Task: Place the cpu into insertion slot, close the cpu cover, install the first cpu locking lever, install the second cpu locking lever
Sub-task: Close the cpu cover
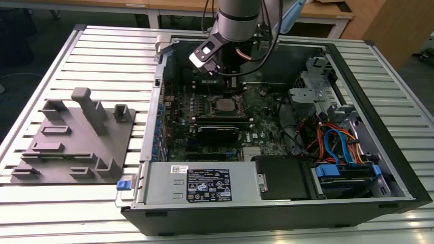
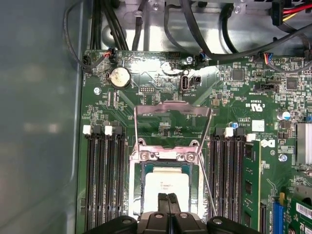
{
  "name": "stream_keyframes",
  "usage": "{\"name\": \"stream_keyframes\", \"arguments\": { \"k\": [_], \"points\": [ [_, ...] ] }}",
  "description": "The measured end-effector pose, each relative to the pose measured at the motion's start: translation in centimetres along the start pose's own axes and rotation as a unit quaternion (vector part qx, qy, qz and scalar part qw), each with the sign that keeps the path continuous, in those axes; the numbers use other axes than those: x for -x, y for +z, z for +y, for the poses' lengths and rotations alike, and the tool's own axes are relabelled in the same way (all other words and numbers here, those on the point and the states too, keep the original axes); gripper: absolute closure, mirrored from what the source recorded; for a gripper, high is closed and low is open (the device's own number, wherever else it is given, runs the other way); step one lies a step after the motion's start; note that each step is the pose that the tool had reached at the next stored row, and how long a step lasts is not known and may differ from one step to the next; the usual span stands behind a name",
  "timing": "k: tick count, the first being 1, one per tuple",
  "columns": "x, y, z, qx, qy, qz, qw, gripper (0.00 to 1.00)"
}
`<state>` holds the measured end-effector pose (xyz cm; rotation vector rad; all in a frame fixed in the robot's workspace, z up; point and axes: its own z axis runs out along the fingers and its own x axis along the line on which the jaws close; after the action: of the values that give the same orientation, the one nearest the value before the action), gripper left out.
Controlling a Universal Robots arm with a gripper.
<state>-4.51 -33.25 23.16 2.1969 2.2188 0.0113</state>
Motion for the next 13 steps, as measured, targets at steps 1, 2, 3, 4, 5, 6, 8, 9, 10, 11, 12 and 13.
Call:
{"name": "stream_keyframes", "arguments": {
  "k": [1, 2, 3, 4, 5, 6, 8, 9, 10, 11, 12, 13],
  "points": [
    [0.00, 0.00, 0.00, 0.0000, 0.000, 0.0000, 1.00000, 0.90],
    [0.00, 0.00, 0.00, -0.0001, 0.000, 0.0000, 1.00000, 0.90],
    [0.00, 0.00, 0.01, -0.0001, 0.000, 0.0000, 1.00000, 0.90],
    [-0.01, 0.00, 0.01, -0.0001, 0.000, 0.0000, 1.00000, 0.90],
    [0.00, -0.05, 0.01, -0.0002, 0.000, -0.0002, 1.00000, 0.90],
    [0.00, -0.14, 0.01, -0.0001, 0.000, -0.0001, 1.00000, 0.90],
    [0.00, -0.27, 0.03, -0.0001, 0.000, 0.0001, 1.00000, 0.90],
    [-0.01, -0.30, 0.07, -0.0004, 0.000, 0.0001, 1.00000, 0.90],
    [-0.01, -0.32, 0.13, -0.0011, 0.000, 0.0001, 1.00000, 0.90],
    [0.00, -0.33, 0.19, -0.0022, 0.000, 0.0003, 1.00000, 0.90],
    [0.00, -0.34, 0.23, -0.0036, 0.000, 0.0003, 0.99999, 0.90],
    [0.01, -0.35, 0.25, -0.0047, 0.000, 0.0003, 0.99999, 0.90]
  ]
}}
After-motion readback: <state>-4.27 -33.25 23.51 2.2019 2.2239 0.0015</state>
